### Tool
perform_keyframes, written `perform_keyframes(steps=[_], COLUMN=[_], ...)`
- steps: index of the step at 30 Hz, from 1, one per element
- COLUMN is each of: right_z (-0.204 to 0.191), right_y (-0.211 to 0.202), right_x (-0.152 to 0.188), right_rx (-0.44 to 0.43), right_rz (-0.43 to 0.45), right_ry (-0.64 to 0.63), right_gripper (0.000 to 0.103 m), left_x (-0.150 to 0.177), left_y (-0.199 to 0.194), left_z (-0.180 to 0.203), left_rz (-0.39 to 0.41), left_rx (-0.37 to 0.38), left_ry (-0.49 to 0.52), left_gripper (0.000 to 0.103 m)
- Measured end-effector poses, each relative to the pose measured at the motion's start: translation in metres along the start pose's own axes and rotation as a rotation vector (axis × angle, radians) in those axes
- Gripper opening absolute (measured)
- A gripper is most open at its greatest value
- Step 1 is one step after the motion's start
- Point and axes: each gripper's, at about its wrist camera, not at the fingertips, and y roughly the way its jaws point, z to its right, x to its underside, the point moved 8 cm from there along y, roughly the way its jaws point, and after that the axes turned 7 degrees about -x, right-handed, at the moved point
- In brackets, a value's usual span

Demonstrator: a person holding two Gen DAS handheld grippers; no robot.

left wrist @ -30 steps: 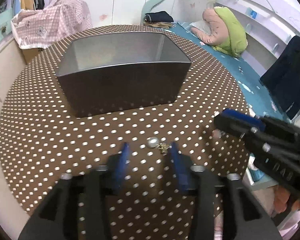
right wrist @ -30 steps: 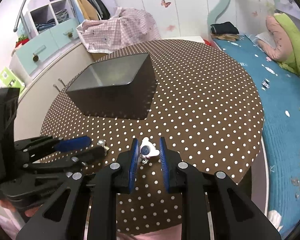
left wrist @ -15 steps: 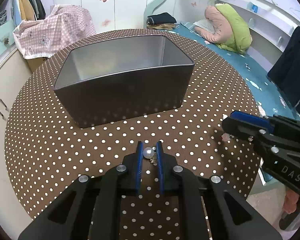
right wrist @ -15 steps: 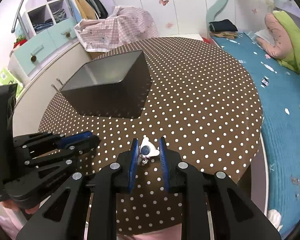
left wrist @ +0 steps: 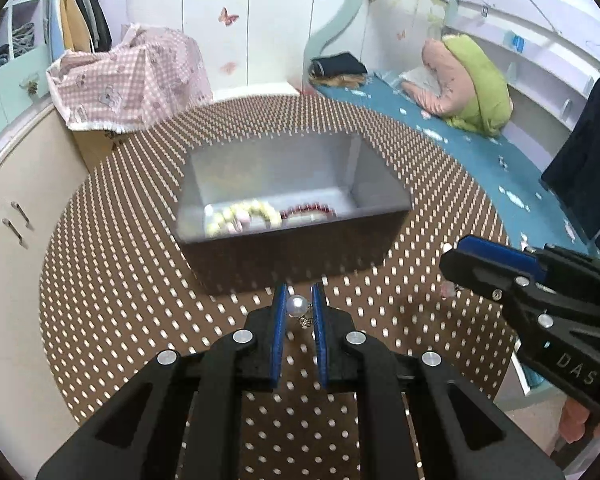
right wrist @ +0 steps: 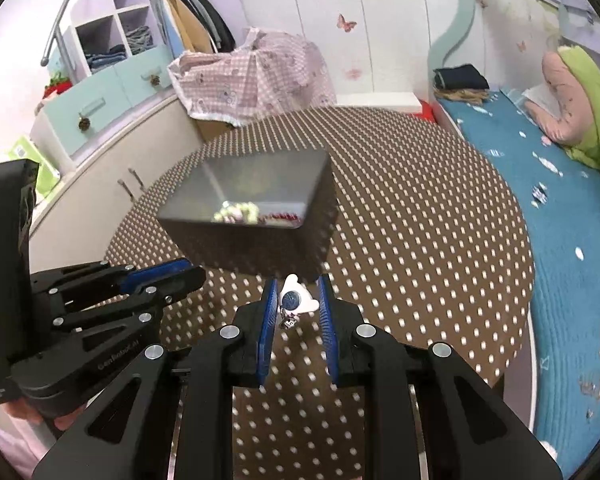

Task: Organize jewelry
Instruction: 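Carry the white charm and pearl earring over the tin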

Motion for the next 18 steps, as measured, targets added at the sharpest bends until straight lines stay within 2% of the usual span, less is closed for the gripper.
perform_keyframes(steps=[8, 12, 18], right_z=[-0.022, -0.025, -0.023], right_y=[0.001, 0.008, 0.027], right_x=[-0.046, -0.069, -0.087], right_rx=[-0.006, -0.009, -0.018], right_rz=[0.037, 0.049, 0.037], right_ry=[-0.061, -0.069, -0.051], right_gripper=[0.021, 0.021, 0.021], left_x=[-0.046, -0.061, -0.076], left_y=[-0.019, -0.016, 0.0], left_z=[-0.013, -0.016, -0.024], left_rz=[0.099, 0.116, 0.108], left_rx=[-0.023, -0.027, -0.052], left_ry=[-0.018, -0.026, -0.049], left_gripper=[0.011, 0.011, 0.012])
